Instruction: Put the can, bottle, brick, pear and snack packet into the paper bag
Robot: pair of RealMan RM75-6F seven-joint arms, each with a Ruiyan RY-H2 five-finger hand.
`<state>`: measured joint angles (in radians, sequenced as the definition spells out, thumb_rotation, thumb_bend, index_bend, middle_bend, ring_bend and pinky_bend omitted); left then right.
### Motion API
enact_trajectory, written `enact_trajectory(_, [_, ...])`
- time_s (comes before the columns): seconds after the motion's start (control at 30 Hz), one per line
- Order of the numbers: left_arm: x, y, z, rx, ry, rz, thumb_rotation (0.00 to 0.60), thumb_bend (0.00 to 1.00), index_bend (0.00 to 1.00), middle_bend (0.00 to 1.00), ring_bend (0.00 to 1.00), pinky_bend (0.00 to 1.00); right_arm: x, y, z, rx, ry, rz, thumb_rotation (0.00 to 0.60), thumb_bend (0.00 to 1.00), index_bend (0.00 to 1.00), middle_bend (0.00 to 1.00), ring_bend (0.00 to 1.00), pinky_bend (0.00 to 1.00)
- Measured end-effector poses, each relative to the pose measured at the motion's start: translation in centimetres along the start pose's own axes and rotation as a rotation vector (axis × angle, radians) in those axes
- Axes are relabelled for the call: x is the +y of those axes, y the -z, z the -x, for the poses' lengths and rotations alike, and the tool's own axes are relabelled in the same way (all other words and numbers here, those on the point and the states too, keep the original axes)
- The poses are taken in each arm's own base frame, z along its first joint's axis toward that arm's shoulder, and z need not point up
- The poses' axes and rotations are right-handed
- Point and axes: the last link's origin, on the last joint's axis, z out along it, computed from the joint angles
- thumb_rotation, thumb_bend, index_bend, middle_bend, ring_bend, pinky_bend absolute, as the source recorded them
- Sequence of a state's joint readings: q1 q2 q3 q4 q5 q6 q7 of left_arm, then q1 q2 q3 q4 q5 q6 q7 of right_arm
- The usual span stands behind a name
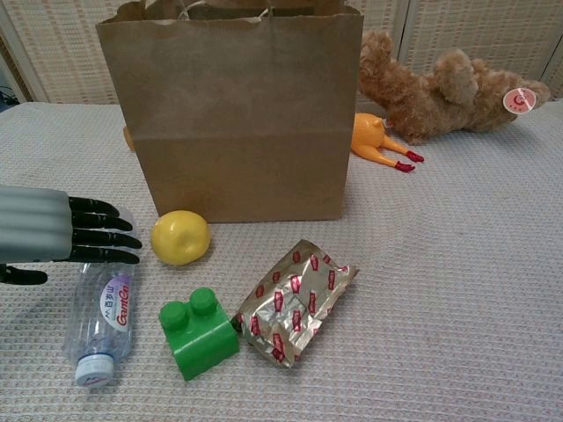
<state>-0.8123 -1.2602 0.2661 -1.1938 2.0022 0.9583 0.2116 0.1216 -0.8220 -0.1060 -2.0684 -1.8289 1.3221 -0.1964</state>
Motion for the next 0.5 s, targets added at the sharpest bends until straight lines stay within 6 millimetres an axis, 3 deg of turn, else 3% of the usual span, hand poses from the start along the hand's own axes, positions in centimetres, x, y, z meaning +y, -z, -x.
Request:
enact_trajectory(0.17, [0.08, 0.31, 0.71, -0.035, -0.028, 0.017, 0.600, 0.36, 0.00, 0.00, 0.01, 0.18, -0.02, -0.08, -0.03, 0.002, -0.001, 0.001, 0.600, 0.02, 0.00, 0.00, 0.00, 0.00])
enact_trajectory(0.23, [0.13, 0.40, 0.94, -0.047, -0.034, 0.020, 0.600, 0.37, 0.04, 0.06, 0.07, 0.26, 0.00, -0.09, -0.06, 0.004, -0.002, 0.002, 0.600, 0.02, 0.00, 0.00, 0.00, 0.00])
enact_trajectory(0.33, [0.32, 0.45, 1.01, -0.053, -0.028, 0.021, 0.600, 0.42, 0.18, 0.25, 0.26, 0.44, 0.00, -0.08, -0.05, 0.004, -0.002, 0.001, 0.600, 0.02, 0.00, 0.00, 0.00, 0.00])
enact_trajectory(0.4, [0.42, 0.46, 0.97, -0.056, -0.028, 0.023, 0.600, 0.49, 0.35, 0.45, 0.44, 0.58, -0.03, -0.06, -0.06, 0.004, -0.002, 0.000, 0.600, 0.02, 0.00, 0.00, 0.00, 0.00])
enact_trajectory(0.5, [0.42, 0.49, 0.97, -0.063, -0.037, 0.022, 0.600, 0.57, 0.51, 0.60, 0.57, 0.68, -0.04, -0.02, -0.12, 0.008, -0.005, 0.000, 0.600, 0.02, 0.00, 0.00, 0.00, 0.00])
